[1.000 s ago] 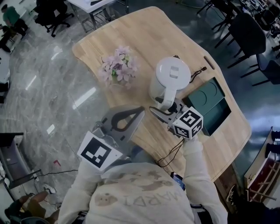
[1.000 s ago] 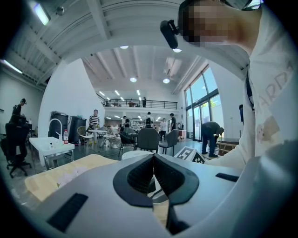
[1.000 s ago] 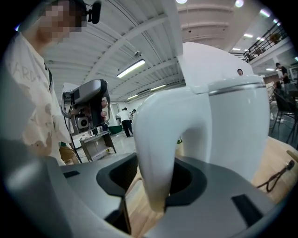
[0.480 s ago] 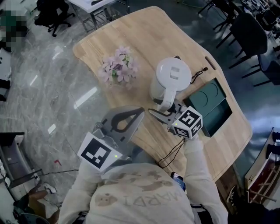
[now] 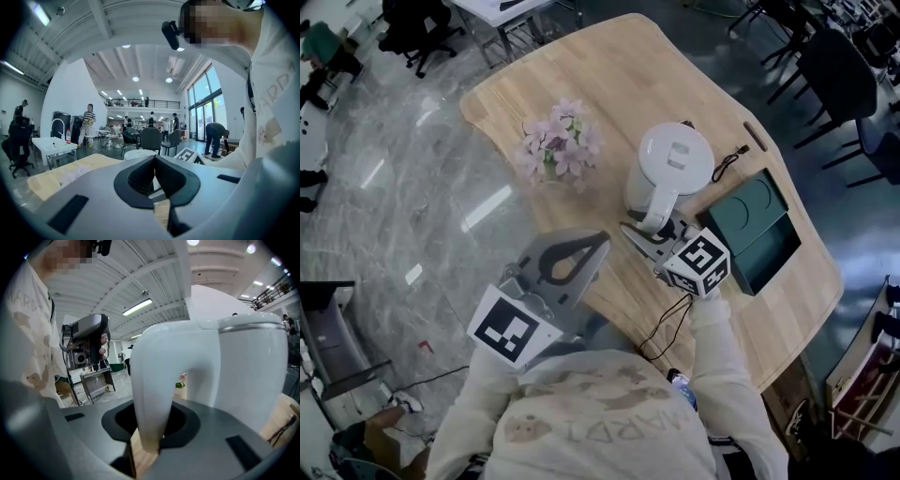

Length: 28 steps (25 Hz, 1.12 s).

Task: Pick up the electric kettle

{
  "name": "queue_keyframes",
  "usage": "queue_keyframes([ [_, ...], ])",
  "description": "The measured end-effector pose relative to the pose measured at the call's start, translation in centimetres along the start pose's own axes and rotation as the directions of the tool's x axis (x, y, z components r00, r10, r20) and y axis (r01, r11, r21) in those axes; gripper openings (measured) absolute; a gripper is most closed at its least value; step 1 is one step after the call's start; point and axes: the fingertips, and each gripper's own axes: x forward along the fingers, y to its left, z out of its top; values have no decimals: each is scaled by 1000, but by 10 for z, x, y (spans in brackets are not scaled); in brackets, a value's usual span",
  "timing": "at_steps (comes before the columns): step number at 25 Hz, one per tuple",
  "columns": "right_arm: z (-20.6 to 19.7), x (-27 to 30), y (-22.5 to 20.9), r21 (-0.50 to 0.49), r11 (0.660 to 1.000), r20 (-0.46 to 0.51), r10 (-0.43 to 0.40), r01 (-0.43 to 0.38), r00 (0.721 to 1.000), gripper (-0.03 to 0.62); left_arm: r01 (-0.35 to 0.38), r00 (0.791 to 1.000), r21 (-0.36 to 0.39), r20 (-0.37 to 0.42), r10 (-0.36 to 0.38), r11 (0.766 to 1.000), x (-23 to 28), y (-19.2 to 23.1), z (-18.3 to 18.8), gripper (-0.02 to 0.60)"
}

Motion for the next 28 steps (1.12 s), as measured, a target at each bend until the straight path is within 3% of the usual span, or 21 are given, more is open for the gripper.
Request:
queue_keyframes([
  [10, 6, 4, 4, -82, 996, 11, -17, 18, 1000, 100, -19, 1000, 20, 10, 19, 1000, -11, -1, 6, 11],
  [20, 23, -3, 5, -70, 997, 61, -38, 42, 997, 104, -39, 999, 32, 16, 39, 999, -24, -1, 10, 11],
  [28, 51, -14, 33, -129, 991, 87, -21, 32, 996, 104, -22, 999, 50, 35, 21, 999, -36, -13, 15, 11],
])
